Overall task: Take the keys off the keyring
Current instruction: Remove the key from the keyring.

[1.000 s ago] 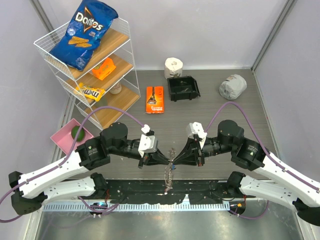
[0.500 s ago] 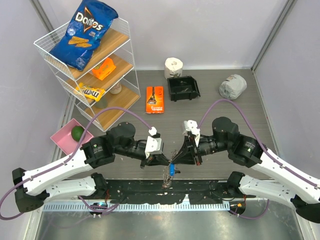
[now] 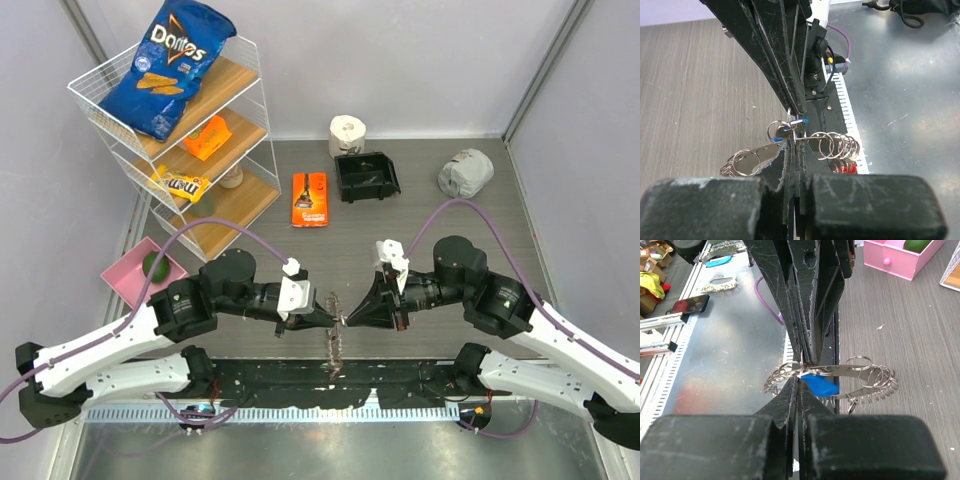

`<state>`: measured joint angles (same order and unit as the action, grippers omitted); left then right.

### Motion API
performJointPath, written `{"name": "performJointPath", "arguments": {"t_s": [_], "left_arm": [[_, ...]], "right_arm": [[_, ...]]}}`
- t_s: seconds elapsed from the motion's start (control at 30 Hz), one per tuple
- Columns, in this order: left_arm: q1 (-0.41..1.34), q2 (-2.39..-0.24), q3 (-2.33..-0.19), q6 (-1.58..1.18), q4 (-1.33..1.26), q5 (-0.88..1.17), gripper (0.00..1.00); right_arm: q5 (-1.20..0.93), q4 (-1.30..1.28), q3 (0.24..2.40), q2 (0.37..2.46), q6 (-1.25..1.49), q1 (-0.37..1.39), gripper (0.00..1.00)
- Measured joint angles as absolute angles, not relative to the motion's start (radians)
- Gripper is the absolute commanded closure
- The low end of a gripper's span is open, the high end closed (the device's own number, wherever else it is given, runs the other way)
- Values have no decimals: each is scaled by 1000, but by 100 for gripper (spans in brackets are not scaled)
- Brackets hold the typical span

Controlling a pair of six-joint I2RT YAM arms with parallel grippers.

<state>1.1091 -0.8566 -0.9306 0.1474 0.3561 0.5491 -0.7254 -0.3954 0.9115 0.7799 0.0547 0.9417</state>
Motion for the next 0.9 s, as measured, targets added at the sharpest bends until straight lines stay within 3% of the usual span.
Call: {"name": "performJointPath", "arguments": {"t_s": [0.9], "left_arm": [[1116, -891, -928, 148, 362, 515, 100]], "right_arm": [[-746, -389, 915, 807, 61, 942, 95]]}}
